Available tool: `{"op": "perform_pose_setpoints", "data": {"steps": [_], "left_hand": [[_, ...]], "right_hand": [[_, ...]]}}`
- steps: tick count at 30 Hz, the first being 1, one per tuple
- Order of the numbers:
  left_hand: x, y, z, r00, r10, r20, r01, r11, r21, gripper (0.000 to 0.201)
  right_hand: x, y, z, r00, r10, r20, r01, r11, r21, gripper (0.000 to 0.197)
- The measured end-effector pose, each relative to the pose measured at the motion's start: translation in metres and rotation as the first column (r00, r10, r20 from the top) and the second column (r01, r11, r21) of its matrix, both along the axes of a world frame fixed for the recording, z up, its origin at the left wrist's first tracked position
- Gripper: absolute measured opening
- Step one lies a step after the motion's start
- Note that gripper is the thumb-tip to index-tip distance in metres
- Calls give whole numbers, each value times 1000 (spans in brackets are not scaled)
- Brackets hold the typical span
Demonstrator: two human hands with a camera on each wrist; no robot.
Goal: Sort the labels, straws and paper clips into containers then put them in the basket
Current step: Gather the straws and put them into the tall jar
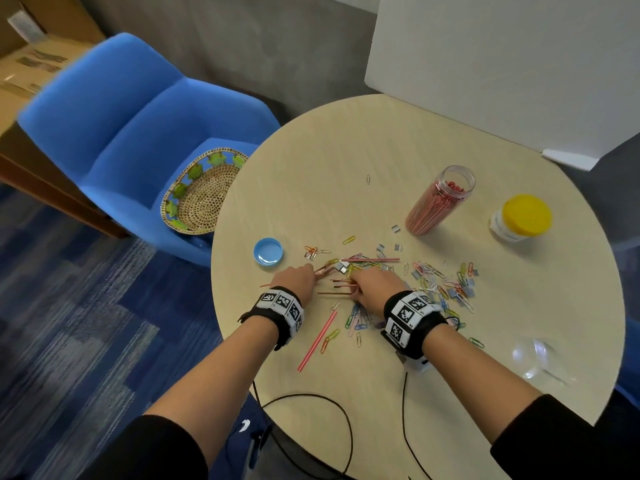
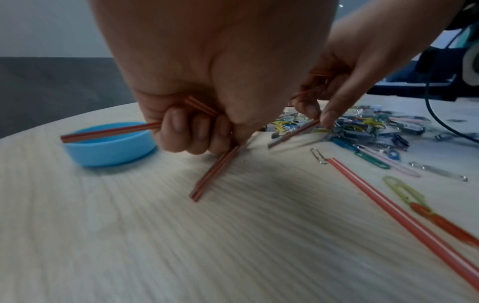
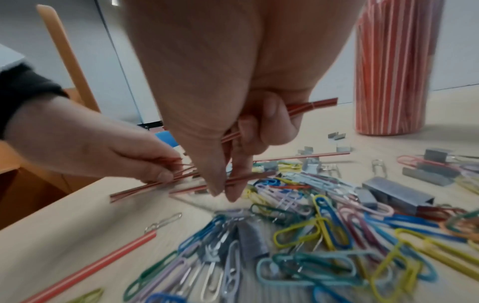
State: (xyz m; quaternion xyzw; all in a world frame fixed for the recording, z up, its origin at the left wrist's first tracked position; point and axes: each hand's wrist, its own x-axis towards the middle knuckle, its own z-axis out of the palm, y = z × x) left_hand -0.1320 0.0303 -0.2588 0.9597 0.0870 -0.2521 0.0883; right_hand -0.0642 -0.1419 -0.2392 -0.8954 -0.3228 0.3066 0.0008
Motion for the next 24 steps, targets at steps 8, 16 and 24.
{"op": "perform_pose_setpoints", "data": {"steps": [8,16,24], "left_hand": [[-8,17,5,985,152,75,-129,960,-249,18],[-17,11,6,940,339,47,-258,790,-557,23],[-24,0,6,944,328,41,-253,796,-550,20]], "right_hand": [[25,-23,16,985,-137,-101,143,988,55,17],[48,-13,18,957,-277,-88,288,945,155,22],[49,-8,9,970,-241,32,236,964,124,19]]}}
